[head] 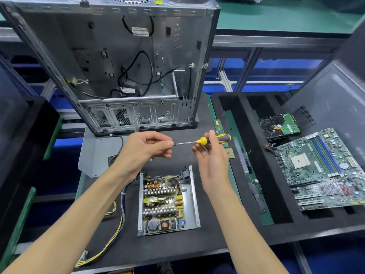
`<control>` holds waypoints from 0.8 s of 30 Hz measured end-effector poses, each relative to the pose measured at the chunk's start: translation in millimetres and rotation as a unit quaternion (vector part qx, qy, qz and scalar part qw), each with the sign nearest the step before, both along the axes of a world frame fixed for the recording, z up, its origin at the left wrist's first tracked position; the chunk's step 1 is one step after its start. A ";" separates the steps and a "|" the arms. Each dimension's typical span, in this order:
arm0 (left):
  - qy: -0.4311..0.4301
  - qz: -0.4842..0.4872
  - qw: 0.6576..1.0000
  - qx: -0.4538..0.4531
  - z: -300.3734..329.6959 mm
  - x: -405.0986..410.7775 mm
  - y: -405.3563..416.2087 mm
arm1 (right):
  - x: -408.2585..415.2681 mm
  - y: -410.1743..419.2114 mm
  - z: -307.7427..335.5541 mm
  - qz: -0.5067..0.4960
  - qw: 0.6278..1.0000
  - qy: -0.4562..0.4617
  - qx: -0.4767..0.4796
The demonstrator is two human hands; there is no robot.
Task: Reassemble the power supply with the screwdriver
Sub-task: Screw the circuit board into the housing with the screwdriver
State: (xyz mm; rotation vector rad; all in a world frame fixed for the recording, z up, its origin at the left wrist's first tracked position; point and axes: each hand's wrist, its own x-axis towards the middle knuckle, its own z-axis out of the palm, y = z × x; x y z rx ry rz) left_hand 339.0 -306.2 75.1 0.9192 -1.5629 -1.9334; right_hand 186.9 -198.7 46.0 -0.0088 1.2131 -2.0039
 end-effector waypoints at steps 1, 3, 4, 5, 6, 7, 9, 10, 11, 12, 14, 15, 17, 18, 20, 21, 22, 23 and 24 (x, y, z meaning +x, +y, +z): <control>-0.001 -0.002 1.000 -0.002 -0.1 -0.2 1.0 | 0.2 0.3 0.4 0.001 1.000 0.002 0.000; -0.004 -0.003 1.000 -0.007 0.4 -0.7 2.4 | 0.5 0.7 1.2 0.002 1.000 0.003 0.000; -0.005 -0.002 1.000 -0.010 0.6 -0.6 2.5 | 0.5 1.0 1.3 0.001 1.000 0.003 -0.001; -0.005 -0.001 1.000 -0.013 0.6 -0.3 2.6 | 0.4 1.3 1.5 0.000 1.000 0.001 -0.003; -0.005 0.001 1.000 -0.016 0.9 0.3 2.4 | 0.3 1.5 1.5 -0.001 1.000 -0.001 -0.006; -0.005 0.002 1.000 -0.019 0.9 0.8 2.3 | 0.3 1.6 1.3 -0.001 1.000 -0.005 -0.008; -0.007 0.000 1.000 -0.025 0.6 0.9 2.3 | 0.5 1.5 0.5 0.001 1.000 -0.011 -0.013; -0.007 -0.001 1.000 -0.029 0.2 0.7 2.4 | 0.8 1.4 0.1 0.002 1.000 -0.014 -0.016; -0.007 0.002 0.999 -0.032 -0.5 0.1 2.4 | 1.1 1.3 -0.4 0.002 1.000 -0.016 -0.019; -0.007 0.007 0.999 -0.036 -1.3 -0.6 2.4 | 1.3 1.3 -1.0 0.003 1.000 -0.018 -0.022; -0.006 0.021 0.999 -0.047 -3.1 -2.0 2.9 | 2.0 1.4 -2.1 0.003 0.999 -0.028 -0.027; -0.006 0.029 0.998 -0.056 -3.8 -2.5 3.4 | 2.7 1.5 -2.7 0.004 0.999 -0.040 -0.030; -0.004 0.039 0.996 -0.082 -4.4 -3.6 4.4 | 4.5 2.3 -4.2 0.005 0.996 -0.078 -0.038; -0.004 0.041 0.995 -0.096 -4.3 -4.1 5.1 | 5.4 2.6 -5.0 0.005 0.994 -0.100 -0.041; -0.004 0.043 0.992 -0.120 -3.9 -5.1 6.5 | 7.3 2.7 -6.6 0.002 0.990 -0.136 -0.046; -0.003 0.044 0.991 -0.127 -3.9 -5.8 6.9 | 8.0 2.3 -7.1 0.001 0.988 -0.149 -0.048; -0.001 0.045 0.991 -0.129 -3.9 -6.4 7.1 | 8.6 2.1 -7.5 0.000 0.986 -0.160 -0.050; 0.002 0.045 0.991 -0.128 -3.8 -7.1 7.1 | 9.0 1.7 -7.8 0.000 0.984 -0.169 -0.052; 0.005 0.043 0.991 -0.125 -3.5 -7.5 6.8 | 9.2 1.3 -8.1 0.001 0.983 -0.176 -0.055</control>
